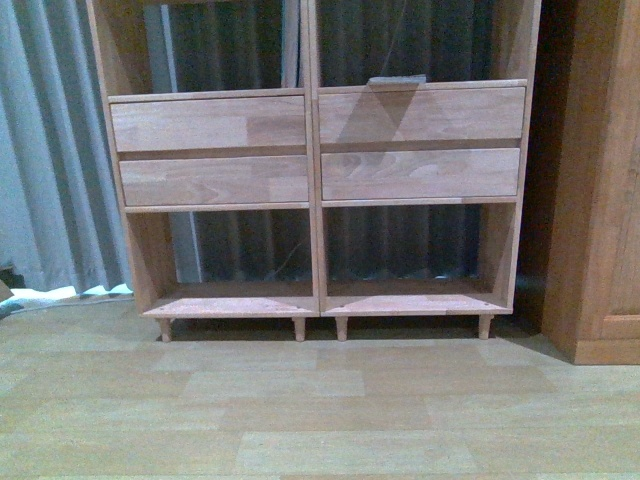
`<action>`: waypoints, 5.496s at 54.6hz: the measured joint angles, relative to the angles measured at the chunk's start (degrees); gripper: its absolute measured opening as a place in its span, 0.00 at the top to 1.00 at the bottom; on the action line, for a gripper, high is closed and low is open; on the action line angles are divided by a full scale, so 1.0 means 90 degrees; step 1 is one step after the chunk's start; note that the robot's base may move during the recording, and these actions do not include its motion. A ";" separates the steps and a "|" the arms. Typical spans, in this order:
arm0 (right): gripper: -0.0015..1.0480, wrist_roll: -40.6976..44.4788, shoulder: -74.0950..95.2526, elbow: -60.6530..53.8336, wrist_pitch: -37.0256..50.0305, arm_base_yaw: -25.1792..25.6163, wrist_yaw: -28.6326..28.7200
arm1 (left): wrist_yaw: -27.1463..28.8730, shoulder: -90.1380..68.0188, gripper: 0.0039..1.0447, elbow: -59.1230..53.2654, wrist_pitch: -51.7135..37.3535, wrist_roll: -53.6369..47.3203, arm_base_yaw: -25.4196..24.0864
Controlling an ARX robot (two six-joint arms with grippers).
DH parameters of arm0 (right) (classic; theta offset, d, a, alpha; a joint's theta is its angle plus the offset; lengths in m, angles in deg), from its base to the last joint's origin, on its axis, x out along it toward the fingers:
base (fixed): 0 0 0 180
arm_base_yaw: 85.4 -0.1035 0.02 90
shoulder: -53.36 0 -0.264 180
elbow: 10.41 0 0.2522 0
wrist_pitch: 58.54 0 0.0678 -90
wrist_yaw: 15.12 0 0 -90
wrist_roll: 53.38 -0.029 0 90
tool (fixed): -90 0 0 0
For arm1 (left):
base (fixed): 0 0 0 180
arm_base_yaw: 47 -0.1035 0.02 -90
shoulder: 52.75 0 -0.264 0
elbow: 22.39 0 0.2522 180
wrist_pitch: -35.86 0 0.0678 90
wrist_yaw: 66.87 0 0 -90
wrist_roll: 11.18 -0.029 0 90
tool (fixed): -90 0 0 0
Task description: Organize books on shelf
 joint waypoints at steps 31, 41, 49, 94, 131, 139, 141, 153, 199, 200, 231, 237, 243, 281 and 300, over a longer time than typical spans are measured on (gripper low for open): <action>0.07 0.0000 0.0000 0.0000 0.0000 0.0000 0.0000 | 0.0000 0.0000 0.07 0.0000 0.0000 0.0000 0.0000; 0.07 0.0000 0.0000 0.0000 0.0000 0.0000 0.0000 | 0.0000 -0.0002 0.07 0.0000 0.0000 0.0000 0.0000; 0.07 0.0000 0.0000 0.0000 0.0000 0.0000 0.0002 | 0.0000 0.0002 0.07 0.0000 0.0000 0.0000 0.0000; 0.07 0.0000 0.0000 0.0000 0.0000 0.0000 -0.0002 | 0.0000 0.0002 0.07 0.0000 0.0000 0.0000 0.0000; 0.07 0.0000 0.0000 0.0000 0.0000 0.0000 0.0000 | 0.0000 0.0002 0.07 0.0000 0.0000 0.0000 0.0000; 0.07 0.0000 0.0000 0.0000 0.0000 0.0000 -0.0005 | 0.0000 0.0002 0.07 0.0000 0.0000 0.0000 0.0000; 0.07 0.0000 0.0000 0.0000 0.0000 0.0000 -0.0002 | 0.0000 0.0002 0.07 0.0000 0.0000 0.0000 0.0000; 0.07 0.0000 0.0000 0.0000 0.0000 0.0000 -0.0002 | 0.0000 0.0002 0.07 0.0000 0.0000 0.0000 0.0000; 0.07 -0.0002 0.0000 0.0000 0.0000 0.0000 -0.0002 | 0.0002 0.0002 0.07 0.0000 0.0000 0.0002 0.0000; 0.07 0.0000 0.0000 0.0000 0.0000 0.0000 0.0002 | 0.0002 0.0002 0.07 0.0000 0.0000 0.0000 0.0000; 0.07 0.0000 0.0000 0.0000 0.0000 0.0000 -0.0002 | 0.0000 0.0002 0.07 0.0000 0.0000 0.0000 0.0000; 0.07 0.0000 0.0000 0.0000 0.0000 0.0000 0.0000 | 0.0000 0.0002 0.07 0.0000 0.0000 0.0000 0.0000; 0.07 -0.0323 0.0182 0.0078 -0.0250 -0.0253 -0.0872 | 0.0000 0.0002 0.07 0.0000 0.0000 0.0000 0.0000; 0.07 -0.5931 0.5498 0.2210 0.0117 -0.0554 -0.0903 | 0.0002 0.0005 0.07 0.0000 0.0000 0.0000 0.0000; 0.07 -0.7385 0.7276 0.3245 0.1246 -0.0855 -0.0617 | 0.0002 0.0005 0.07 0.0000 0.0000 0.0000 0.0000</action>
